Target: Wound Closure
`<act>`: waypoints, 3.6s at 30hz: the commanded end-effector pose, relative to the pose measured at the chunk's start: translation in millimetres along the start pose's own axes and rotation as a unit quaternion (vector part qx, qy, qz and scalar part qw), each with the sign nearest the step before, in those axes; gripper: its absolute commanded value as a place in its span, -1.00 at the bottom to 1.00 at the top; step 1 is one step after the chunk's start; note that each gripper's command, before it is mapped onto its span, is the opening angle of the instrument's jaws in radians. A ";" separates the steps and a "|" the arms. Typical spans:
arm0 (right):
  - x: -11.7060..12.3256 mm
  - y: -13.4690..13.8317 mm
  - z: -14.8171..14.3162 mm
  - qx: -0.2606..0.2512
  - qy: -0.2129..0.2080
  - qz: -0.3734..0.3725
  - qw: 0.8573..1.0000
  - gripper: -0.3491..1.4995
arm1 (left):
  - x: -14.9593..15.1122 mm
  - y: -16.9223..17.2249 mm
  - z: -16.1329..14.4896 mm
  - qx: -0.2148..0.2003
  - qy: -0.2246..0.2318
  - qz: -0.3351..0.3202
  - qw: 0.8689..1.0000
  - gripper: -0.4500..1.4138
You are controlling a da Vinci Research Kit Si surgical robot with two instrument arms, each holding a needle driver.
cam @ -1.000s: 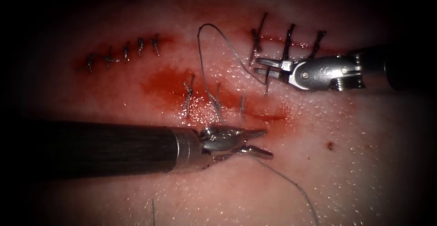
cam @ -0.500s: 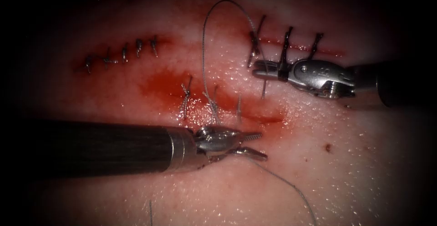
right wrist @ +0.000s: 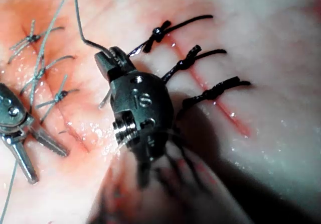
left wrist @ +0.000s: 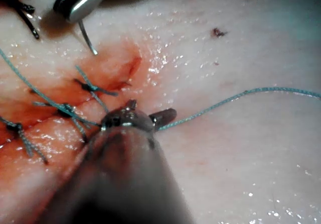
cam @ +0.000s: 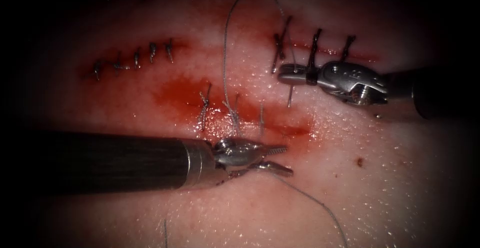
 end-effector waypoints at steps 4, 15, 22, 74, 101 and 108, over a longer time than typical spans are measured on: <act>-1.9 -0.4 1.2 0.047 0.005 0.107 0.993 -1.00 | -1.0 0.4 0.0 -0.008 -0.001 0.004 1.000 0.01; -4.6 -2.5 1.5 0.128 -0.003 0.246 0.961 -1.00 | -2.0 -0.3 -1.3 -0.012 -0.005 0.021 1.000 -0.05; -4.5 -2.7 1.4 0.095 0.025 0.241 0.966 -0.44 | -2.1 -0.1 -1.3 -0.013 -0.006 0.030 0.999 -0.05; -3.9 -4.9 0.4 0.032 -0.028 0.217 0.975 -1.00 | -1.7 0.0 -1.8 -0.016 -0.010 0.055 0.998 -0.10; -5.4 4.4 -10.1 -0.008 0.123 0.210 0.970 0.16 | 5.4 1.7 -3.4 0.033 0.187 0.412 0.891 0.17; -6.4 4.1 -8.4 -0.008 0.117 0.204 0.972 0.11 | 6.5 1.7 -3.1 0.043 0.208 0.406 0.889 -0.03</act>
